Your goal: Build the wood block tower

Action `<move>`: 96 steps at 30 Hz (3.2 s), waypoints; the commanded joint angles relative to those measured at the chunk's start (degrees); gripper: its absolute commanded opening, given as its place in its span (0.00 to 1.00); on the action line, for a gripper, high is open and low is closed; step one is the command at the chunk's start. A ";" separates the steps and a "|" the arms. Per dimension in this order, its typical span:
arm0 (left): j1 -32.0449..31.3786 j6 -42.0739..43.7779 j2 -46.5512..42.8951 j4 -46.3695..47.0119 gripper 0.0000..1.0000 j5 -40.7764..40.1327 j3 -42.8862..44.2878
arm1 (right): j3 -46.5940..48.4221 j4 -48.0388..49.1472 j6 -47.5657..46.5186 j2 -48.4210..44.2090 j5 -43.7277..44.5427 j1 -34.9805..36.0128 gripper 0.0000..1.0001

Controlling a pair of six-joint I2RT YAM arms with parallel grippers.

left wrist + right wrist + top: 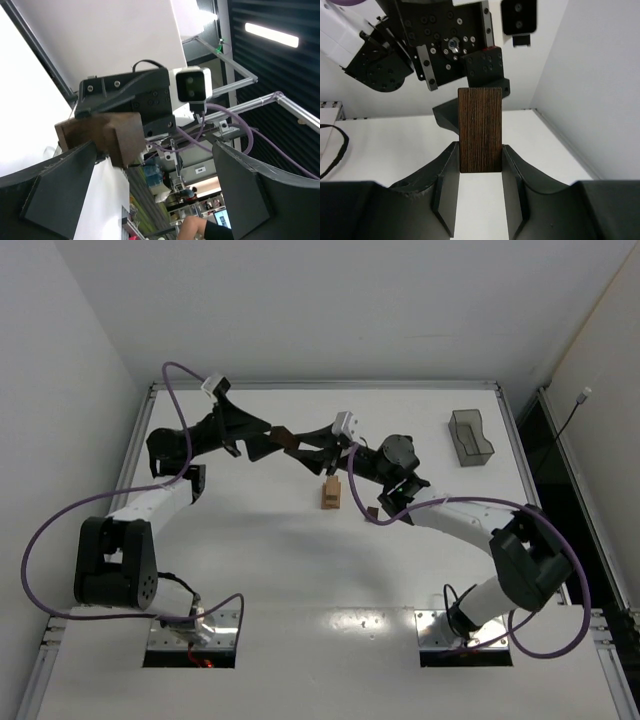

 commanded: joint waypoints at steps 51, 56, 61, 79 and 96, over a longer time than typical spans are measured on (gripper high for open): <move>1.46 79.91 -28.04 -96.34 1.00 -74.25 1.96 | 34.40 -89.16 43.45 14.47 67.29 12.96 0.00; 1.46 79.91 -29.19 -96.34 1.00 -74.25 0.82 | 34.40 -92.15 49.94 16.22 68.78 13.49 0.00; 1.46 79.91 -29.19 -95.29 1.00 -72.93 0.11 | 35.01 -93.83 53.12 16.75 68.88 12.96 0.00; 1.46 79.38 -26.47 -94.76 1.00 -71.88 0.64 | 33.87 -94.88 53.56 18.60 64.65 9.54 0.00; 1.46 79.38 -25.94 -93.71 1.00 -71.35 0.11 | 33.87 -90.76 48.38 20.18 62.28 8.92 0.00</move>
